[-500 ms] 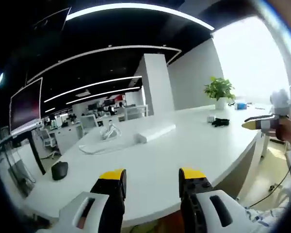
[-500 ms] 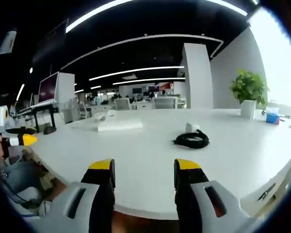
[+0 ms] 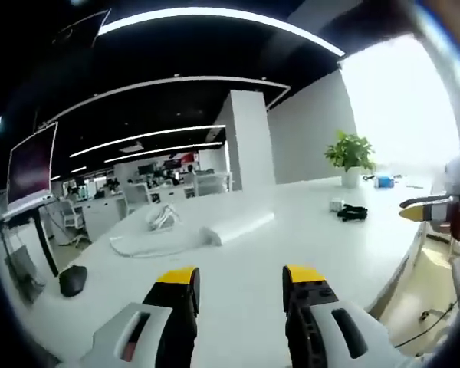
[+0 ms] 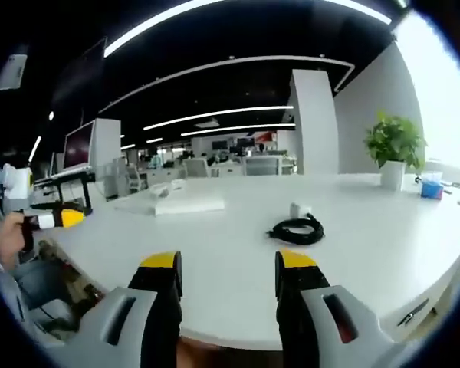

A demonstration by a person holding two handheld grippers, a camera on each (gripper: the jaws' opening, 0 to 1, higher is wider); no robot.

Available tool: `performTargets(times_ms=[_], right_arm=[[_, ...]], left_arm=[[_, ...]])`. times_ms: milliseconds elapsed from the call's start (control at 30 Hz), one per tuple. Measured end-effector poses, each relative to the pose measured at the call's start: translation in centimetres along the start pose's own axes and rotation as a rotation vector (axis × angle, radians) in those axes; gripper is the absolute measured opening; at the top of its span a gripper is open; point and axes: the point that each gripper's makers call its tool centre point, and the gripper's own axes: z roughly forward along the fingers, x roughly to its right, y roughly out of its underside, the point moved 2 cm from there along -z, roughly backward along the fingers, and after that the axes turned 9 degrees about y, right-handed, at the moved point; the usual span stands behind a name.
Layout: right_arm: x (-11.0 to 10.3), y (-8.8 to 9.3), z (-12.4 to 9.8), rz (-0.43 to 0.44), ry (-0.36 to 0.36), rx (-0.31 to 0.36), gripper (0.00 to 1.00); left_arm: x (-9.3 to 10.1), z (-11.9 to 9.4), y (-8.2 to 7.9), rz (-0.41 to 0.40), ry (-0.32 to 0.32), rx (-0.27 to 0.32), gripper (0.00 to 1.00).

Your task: Straighten the power strip on the desk, plug the charger into it

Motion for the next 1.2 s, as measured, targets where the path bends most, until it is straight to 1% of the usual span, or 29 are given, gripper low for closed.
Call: performTargets(times_ms=[100, 133, 200, 300, 367, 433, 467, 500, 533, 567, 667, 800, 933, 1033, 1133, 1200], right_arm=[[0.4, -0.1, 0.7, 0.008, 0.03, 0.008, 0.49], [0.4, -0.1, 1.2, 0.01, 0.038, 0.01, 0.49], [0.2, 0.0, 2.6, 0.007, 0.055, 0.006, 0.48], [-0.3, 0.5, 5.0, 0.01, 0.05, -0.023, 0.48], [-0.9, 0.4, 6.2, 0.033, 0.028, -0.024, 0.48], [-2.4, 0.0, 7.5, 0.116, -0.058, -0.038, 0.46], [-2.7, -0.3, 8.1, 0.13, -0.074, -0.032, 0.46], [-2.6, -0.5, 8.6, 0.118, -0.067, -0.035, 0.46], [-2.8, -0.7, 9.0, 0.11, -0.066, -0.034, 0.46], [-2.8, -0.8, 9.4, 0.084, -0.056, -0.032, 0.46], [-2.9, -0.7, 10.1, 0.064, -0.051, -0.036, 0.46], [-3.1, 0.0, 9.6, 0.071, -0.052, -0.052, 0.46], [-2.6, -0.4, 9.1, 0.058, -0.035, -0.041, 0.46], [-2.0, -1.0, 9.8, 0.042, -0.004, -0.023, 0.46], [-1.7, -1.3, 10.1, 0.03, 0.009, -0.018, 0.46], [-1.7, -1.3, 10.1, 0.031, 0.011, -0.019, 0.46]], left_arm=[[-1.4, 0.1, 1.0, -0.024, -0.034, -0.027, 0.44], [-2.0, 0.1, 1.2, -0.041, -0.054, -0.028, 0.44], [-3.3, 0.6, 1.0, -0.07, -0.081, -0.018, 0.44], [-4.7, 1.9, 0.3, -0.071, -0.094, -0.01, 0.43], [-5.3, 3.0, 0.0, -0.039, -0.091, -0.013, 0.43], [-5.7, 4.1, -0.1, -0.027, -0.088, -0.014, 0.44], [-5.7, 4.7, -0.1, -0.038, -0.071, -0.02, 0.44], [-5.4, 5.2, 0.1, -0.07, -0.041, -0.034, 0.44], [-5.3, 5.7, 0.2, -0.091, -0.027, -0.044, 0.44], [-5.4, 5.9, 0.3, -0.088, -0.028, -0.05, 0.44], [-5.0, 6.1, 0.8, -0.075, -0.021, -0.071, 0.44], [-5.1, 5.6, 1.0, -0.08, -0.009, -0.067, 0.43], [-5.5, 4.8, 0.7, -0.086, -0.024, -0.057, 0.43], [-5.6, 4.2, 0.5, -0.071, -0.041, -0.049, 0.43], [-5.3, 4.0, 0.6, -0.093, -0.023, -0.034, 0.43], [-5.0, 3.9, 1.0, -0.1, -0.006, -0.044, 0.43]])
